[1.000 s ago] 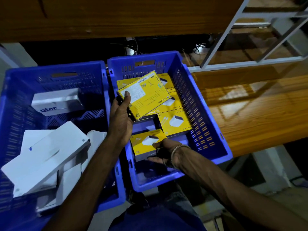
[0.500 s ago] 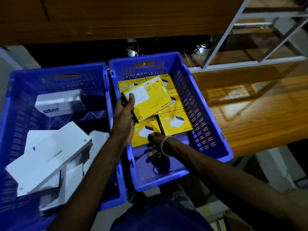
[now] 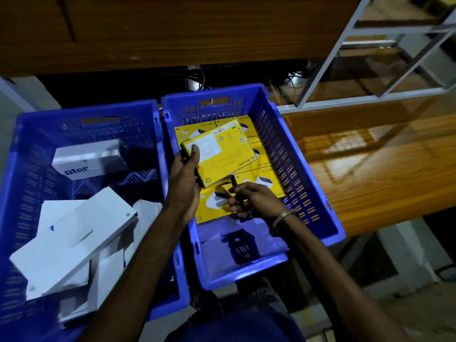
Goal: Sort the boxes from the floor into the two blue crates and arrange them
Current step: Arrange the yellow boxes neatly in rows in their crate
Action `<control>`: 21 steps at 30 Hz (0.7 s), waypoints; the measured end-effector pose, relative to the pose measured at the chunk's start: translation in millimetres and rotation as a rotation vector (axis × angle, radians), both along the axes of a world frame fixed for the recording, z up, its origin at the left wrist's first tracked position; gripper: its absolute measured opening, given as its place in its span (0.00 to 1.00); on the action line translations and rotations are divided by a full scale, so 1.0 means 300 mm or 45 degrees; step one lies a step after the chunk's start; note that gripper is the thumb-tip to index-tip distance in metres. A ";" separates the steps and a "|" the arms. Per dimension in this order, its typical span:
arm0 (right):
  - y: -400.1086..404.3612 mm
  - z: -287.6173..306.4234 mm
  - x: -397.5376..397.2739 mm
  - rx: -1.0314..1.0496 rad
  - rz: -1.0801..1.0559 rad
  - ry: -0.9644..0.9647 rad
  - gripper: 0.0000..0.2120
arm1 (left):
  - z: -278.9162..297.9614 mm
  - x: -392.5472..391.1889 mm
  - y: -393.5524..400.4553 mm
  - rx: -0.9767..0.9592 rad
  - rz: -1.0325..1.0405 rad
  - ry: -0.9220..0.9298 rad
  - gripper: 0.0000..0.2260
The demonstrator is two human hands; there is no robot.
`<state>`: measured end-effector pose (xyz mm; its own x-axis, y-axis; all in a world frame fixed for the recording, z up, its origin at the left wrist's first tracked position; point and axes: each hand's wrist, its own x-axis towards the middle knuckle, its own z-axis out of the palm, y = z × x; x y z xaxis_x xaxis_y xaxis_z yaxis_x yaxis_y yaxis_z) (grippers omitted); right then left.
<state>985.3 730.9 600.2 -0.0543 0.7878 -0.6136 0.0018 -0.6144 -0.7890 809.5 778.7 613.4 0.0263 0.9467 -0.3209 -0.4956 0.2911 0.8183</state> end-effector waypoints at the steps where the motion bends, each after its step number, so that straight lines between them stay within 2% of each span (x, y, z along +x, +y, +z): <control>1: -0.010 0.025 0.025 0.037 -0.067 0.061 0.06 | 0.010 0.004 -0.005 0.008 -0.011 0.009 0.10; 6: -0.063 0.084 0.080 0.114 -0.303 0.508 0.10 | 0.015 0.022 -0.015 0.004 -0.086 -0.006 0.16; 9: -0.082 0.121 0.082 0.086 -0.371 0.495 0.11 | 0.017 0.027 -0.026 0.113 -0.151 0.067 0.12; 12: -0.094 0.146 0.093 0.048 -0.498 0.476 0.24 | 0.018 0.031 -0.045 0.328 -0.195 0.176 0.13; 14: -0.103 0.145 0.112 0.041 -0.601 0.621 0.38 | 0.030 0.036 -0.066 0.419 -0.279 0.182 0.17; 16: -0.106 0.157 0.133 0.059 -0.622 0.763 0.44 | 0.040 0.032 -0.084 0.535 -0.406 0.248 0.20; 19: -0.104 0.166 0.153 0.097 -0.561 0.877 0.33 | 0.001 0.027 -0.084 0.758 -0.534 0.573 0.19; 21: -0.099 0.148 0.155 0.119 -0.598 0.812 0.26 | -0.027 0.032 -0.078 0.727 -0.522 0.700 0.24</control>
